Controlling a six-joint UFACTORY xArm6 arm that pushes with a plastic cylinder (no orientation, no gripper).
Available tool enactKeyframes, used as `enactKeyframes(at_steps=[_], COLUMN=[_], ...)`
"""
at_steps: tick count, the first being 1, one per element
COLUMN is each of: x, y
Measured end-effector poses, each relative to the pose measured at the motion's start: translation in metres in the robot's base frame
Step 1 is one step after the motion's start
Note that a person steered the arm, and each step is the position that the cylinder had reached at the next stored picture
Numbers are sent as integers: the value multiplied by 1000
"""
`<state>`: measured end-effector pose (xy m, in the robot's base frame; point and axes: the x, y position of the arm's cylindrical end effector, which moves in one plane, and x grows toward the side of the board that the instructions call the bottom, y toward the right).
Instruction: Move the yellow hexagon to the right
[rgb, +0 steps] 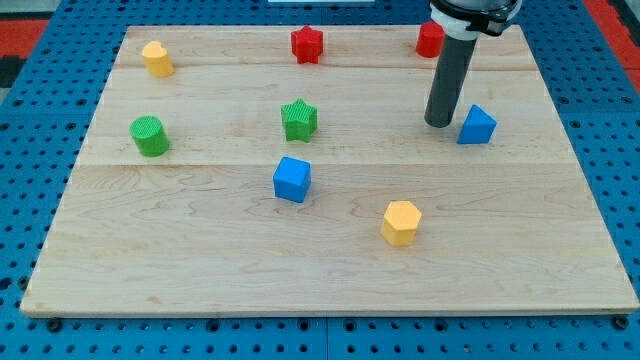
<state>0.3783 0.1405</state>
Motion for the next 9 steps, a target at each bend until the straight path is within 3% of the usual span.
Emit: enactKeyframes(at_steps=[1, 3, 4, 7, 9], x=[0, 2, 28, 120, 124], y=[0, -58, -87, -57, -116])
